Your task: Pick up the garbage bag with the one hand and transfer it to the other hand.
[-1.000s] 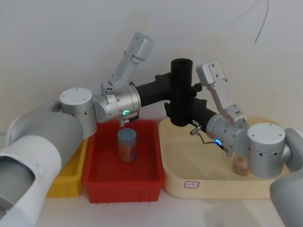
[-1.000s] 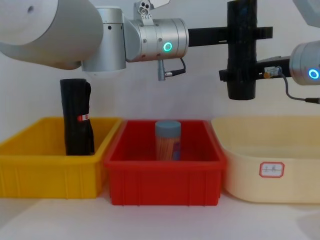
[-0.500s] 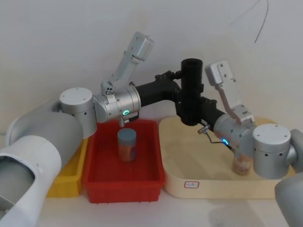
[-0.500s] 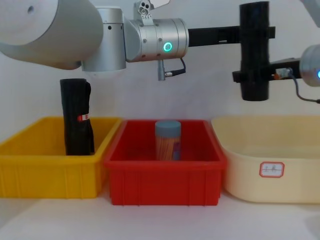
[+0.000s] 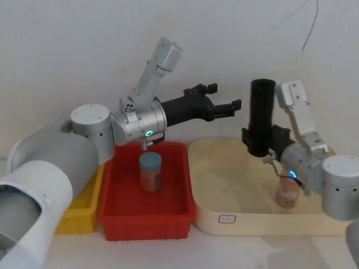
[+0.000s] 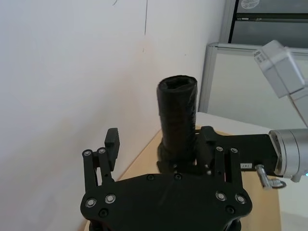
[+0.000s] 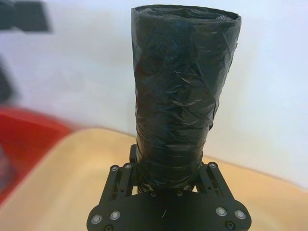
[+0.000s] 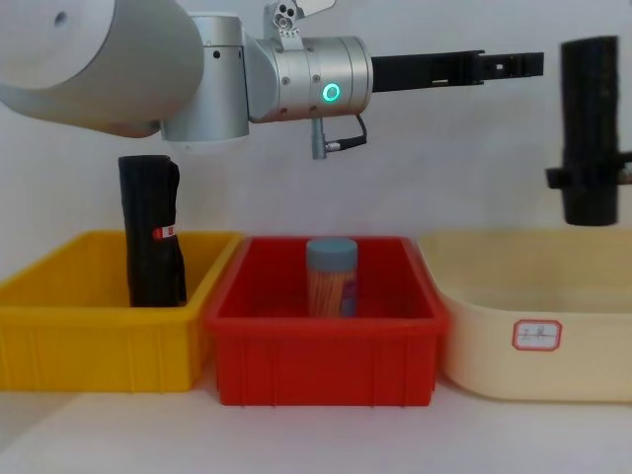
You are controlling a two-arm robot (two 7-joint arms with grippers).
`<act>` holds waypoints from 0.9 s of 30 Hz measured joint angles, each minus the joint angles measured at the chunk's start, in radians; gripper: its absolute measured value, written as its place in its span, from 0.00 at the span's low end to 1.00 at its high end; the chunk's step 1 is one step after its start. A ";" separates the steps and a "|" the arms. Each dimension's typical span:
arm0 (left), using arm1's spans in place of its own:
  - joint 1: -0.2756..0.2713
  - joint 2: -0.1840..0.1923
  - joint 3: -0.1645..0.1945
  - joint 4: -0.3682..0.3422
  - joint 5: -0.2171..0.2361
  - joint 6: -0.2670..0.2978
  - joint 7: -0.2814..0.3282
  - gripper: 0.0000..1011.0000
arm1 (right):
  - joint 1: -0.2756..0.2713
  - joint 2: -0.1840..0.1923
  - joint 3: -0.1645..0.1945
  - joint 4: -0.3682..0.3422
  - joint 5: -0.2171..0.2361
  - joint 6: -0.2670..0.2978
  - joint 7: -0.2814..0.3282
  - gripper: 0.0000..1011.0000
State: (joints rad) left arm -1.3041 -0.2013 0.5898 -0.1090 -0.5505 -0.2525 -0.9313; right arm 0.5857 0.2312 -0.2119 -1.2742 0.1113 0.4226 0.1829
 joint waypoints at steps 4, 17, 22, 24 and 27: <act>0.000 0.000 0.000 0.000 0.000 0.000 0.000 0.99 | -0.023 0.011 0.026 -0.010 -0.001 0.022 -0.020 0.52; 0.000 0.000 0.000 0.000 0.000 0.000 0.000 0.99 | -0.075 0.034 0.061 -0.059 0.000 0.031 -0.020 0.58; 0.000 0.000 0.000 0.000 0.000 0.000 0.000 0.99 | -0.087 0.038 0.068 -0.071 0.002 0.029 -0.015 0.71; 0.000 0.000 0.000 0.000 0.000 0.000 0.000 0.99 | -0.092 0.040 0.070 -0.077 0.002 0.028 -0.014 0.79; 0.000 0.000 0.000 0.000 0.000 0.000 0.000 0.99 | -0.096 0.042 0.073 -0.082 0.003 0.028 -0.012 0.86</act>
State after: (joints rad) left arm -1.3040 -0.2013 0.5899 -0.1090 -0.5505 -0.2525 -0.9313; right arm 0.4894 0.2730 -0.1387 -1.3560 0.1142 0.4502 0.1705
